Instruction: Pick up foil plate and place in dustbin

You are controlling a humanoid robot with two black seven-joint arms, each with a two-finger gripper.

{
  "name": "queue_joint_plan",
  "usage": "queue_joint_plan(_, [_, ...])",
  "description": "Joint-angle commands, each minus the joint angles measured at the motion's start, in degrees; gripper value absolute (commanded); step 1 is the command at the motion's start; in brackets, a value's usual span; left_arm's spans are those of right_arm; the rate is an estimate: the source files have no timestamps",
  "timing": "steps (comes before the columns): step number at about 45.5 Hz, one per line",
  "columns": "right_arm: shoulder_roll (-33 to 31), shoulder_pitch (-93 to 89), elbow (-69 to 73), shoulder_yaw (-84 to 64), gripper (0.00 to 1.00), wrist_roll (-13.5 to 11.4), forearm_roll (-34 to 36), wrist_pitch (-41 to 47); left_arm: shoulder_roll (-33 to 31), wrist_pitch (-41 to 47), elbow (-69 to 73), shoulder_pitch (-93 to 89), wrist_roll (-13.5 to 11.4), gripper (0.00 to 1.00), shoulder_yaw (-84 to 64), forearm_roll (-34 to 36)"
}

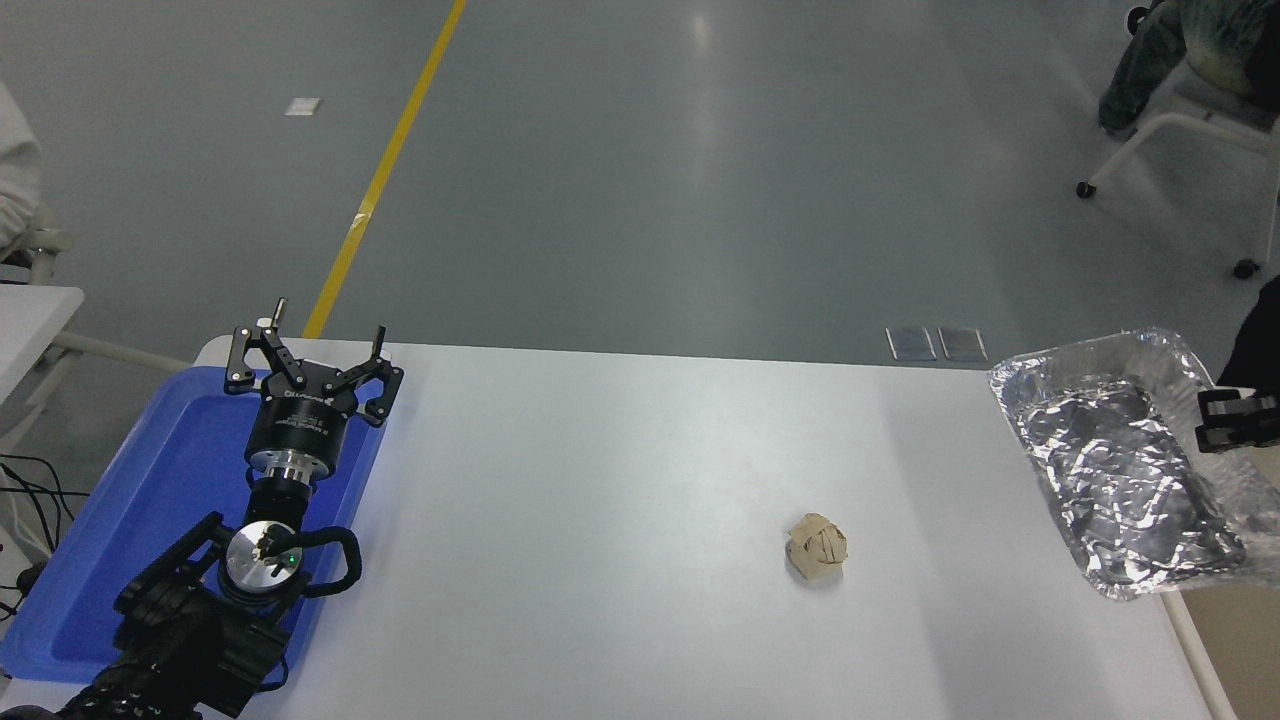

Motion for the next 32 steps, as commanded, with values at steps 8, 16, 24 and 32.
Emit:
queue_joint_plan(8, [2.3, 9.8, 1.0, -2.6, 0.00, 0.0, 0.0, 6.1, 0.0, 0.0, 0.0, 0.0, 0.0, 1.00, 0.0, 0.0])
queue_joint_plan(16, [1.8, 9.9, 0.9, -2.7, 0.00, 0.0, -0.5, 6.5, 0.0, 0.1, 0.1, 0.0, 0.0, 1.00, 0.0, -0.1])
queue_joint_plan(24, [-2.5, 9.9, -1.5, -2.5, 0.00, 0.1, -7.9, 7.2, 0.0, 0.1, 0.1, 0.0, 0.0, 1.00, 0.0, -0.1])
queue_joint_plan(32, [-7.4, 8.7, -7.5, -1.7, 0.00, 0.1, -11.9, 9.1, 0.0, 0.1, 0.1, 0.0, 0.0, 1.00, 0.0, -0.1])
